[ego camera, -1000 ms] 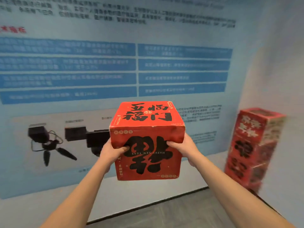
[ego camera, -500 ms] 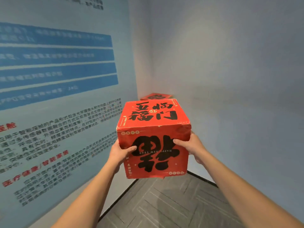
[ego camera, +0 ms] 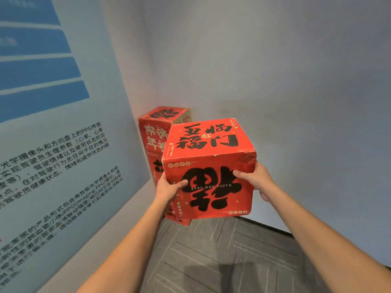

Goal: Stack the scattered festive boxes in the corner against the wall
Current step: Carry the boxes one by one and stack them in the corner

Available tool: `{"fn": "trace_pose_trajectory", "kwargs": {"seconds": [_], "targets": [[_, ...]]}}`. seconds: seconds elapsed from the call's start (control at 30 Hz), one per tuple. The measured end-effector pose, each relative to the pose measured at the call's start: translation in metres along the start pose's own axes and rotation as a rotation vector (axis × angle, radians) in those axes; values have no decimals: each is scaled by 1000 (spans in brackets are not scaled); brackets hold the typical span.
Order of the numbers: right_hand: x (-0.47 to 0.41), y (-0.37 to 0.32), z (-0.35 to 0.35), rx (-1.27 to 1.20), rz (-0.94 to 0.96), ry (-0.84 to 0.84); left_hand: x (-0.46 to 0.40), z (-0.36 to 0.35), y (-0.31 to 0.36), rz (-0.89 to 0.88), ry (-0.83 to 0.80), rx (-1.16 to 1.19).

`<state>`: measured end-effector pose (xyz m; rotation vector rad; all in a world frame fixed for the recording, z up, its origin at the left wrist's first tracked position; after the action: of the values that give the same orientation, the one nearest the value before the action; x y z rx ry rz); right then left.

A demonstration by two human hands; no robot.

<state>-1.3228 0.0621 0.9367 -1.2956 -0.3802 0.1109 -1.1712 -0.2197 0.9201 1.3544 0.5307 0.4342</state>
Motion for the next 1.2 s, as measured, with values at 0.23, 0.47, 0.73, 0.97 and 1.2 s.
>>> {"fn": "trace_pose_trajectory", "kwargs": {"seconds": [0.23,0.47,0.73,0.97,1.2], "targets": [[-113,19,-46,52,-90,37,-130,-12,-82,54,-97,-45],[-235,51,-117,39,-235,86,-269,-8,-168,114,-200,-125],[-316,107,-148,133,-383,130,-345,-27,-251,225,-318,-179],[-356,180,-160,84,-470,93,-358,-49,-336,332,-308,-156],[-396,301,-168,78,-570,76,-350,-86,-451,385,-305,-167]]}}
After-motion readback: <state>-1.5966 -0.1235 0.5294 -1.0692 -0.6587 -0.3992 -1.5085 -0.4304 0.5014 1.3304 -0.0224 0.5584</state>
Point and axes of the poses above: each hand's wrist, its own x-axis away from the middle knuckle, its own z-axis out of the back of the hand, y = z × x, the point moved 9 cm from there along -x, towards the middle knuckle, and after that the axes turned 11 degrees about -z, right-handed, at the moved point
